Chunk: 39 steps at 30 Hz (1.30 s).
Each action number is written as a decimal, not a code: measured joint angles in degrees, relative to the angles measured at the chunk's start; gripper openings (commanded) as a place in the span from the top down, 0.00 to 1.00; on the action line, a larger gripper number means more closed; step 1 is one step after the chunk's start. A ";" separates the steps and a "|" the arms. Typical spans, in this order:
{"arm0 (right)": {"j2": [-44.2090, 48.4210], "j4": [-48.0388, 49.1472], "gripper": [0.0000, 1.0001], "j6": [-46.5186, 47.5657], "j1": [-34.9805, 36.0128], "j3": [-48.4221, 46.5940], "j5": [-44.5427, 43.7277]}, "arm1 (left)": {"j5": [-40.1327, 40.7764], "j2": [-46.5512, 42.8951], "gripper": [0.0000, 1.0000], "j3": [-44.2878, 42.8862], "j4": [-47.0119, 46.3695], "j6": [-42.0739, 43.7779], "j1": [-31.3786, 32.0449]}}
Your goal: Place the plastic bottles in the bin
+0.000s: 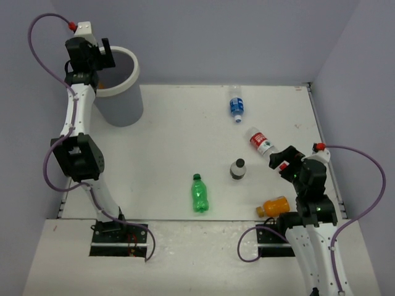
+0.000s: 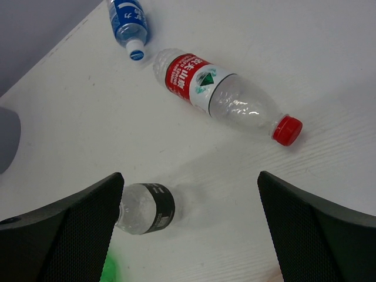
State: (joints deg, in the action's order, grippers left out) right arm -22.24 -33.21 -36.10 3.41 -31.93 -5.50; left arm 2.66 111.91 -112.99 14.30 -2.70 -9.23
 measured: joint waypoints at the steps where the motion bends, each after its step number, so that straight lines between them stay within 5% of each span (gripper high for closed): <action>1: -0.05 -0.03 0.01 -0.07 0.01 -0.23 0.01 | -1.58 -0.50 0.00 -0.04 0.17 -0.81 0.14; 9: -1.81 -0.42 0.01 -0.34 -0.01 -5.51 2.00 | -11.29 -9.73 0.00 -0.04 1.49 -9.94 3.95; 14: -1.96 -0.44 0.01 -0.29 0.01 -6.09 4.31 | -6.24 -15.97 0.00 1.37 4.07 -10.22 18.93; 23: -3.21 0.00 0.01 0.07 0.01 -5.96 8.44 | 9.66 -34.90 0.00 35.00 5.10 -16.31 42.86; 39: 0.72 -0.26 0.01 0.05 -0.01 -2.13 7.54 | 12.16 -29.52 0.00 57.76 17.01 -39.57 72.99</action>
State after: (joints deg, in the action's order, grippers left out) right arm -21.52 -33.47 -36.06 3.40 -34.06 2.04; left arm 14.82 82.39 -55.23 31.31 -42.27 63.76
